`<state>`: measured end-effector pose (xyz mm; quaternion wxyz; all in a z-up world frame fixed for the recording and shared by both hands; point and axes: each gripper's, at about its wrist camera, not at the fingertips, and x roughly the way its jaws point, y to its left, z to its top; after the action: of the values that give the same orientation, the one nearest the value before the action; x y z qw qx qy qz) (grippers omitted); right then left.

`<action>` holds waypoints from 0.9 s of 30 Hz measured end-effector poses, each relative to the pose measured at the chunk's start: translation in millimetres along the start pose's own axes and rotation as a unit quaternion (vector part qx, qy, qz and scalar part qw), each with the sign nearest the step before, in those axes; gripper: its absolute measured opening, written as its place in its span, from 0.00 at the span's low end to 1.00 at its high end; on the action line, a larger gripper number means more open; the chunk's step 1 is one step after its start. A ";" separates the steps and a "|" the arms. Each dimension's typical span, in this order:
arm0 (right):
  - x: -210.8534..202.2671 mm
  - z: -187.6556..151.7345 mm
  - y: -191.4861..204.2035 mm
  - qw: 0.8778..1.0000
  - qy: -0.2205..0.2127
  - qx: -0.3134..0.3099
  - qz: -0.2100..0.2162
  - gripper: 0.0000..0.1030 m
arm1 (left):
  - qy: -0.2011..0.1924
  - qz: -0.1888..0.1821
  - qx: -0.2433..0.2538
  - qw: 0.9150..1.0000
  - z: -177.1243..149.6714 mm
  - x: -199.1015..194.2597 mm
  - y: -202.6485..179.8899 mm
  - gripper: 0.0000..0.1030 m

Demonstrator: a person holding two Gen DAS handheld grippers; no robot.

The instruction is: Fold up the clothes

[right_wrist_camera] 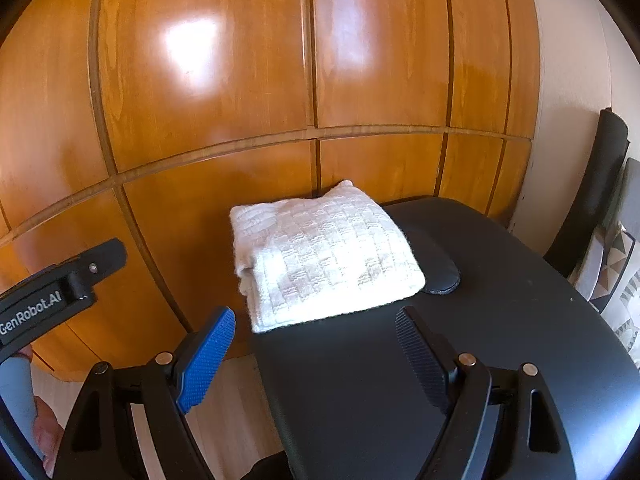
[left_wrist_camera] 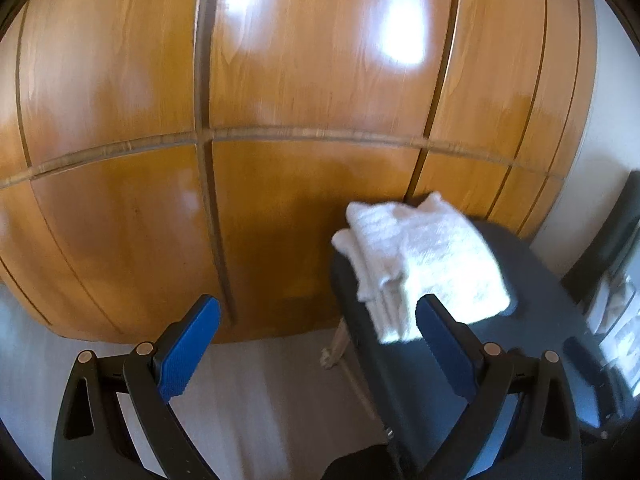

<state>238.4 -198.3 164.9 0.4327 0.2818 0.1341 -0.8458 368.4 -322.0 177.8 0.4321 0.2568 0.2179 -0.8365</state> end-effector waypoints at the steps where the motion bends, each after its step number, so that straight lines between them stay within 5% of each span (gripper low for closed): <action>1: -1.0 -0.1 0.0 1.000 -0.001 0.000 -0.002 0.82 | 0.005 -0.004 0.003 1.000 -1.8 0.4 -1.4 0.97; 6: -3.5 -2.6 -4.0 1.000 0.000 0.004 -0.008 0.82 | 0.028 -0.023 0.016 0.999 -11.0 1.9 -8.6 0.97; 14: -4.2 -11.0 -22.5 0.999 0.008 0.017 -0.036 0.82 | 0.005 -0.031 0.073 0.997 -21.1 -9.0 -33.4 0.97; 27: -7.3 -17.0 -33.4 0.999 0.008 0.032 -0.043 0.82 | 0.048 -0.058 0.049 0.996 -24.2 1.5 -26.0 0.97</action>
<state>221.0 -165.8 154.9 0.3853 0.2961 0.1228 -0.8653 351.8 -294.9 161.9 0.3592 0.3049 0.2119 -0.8562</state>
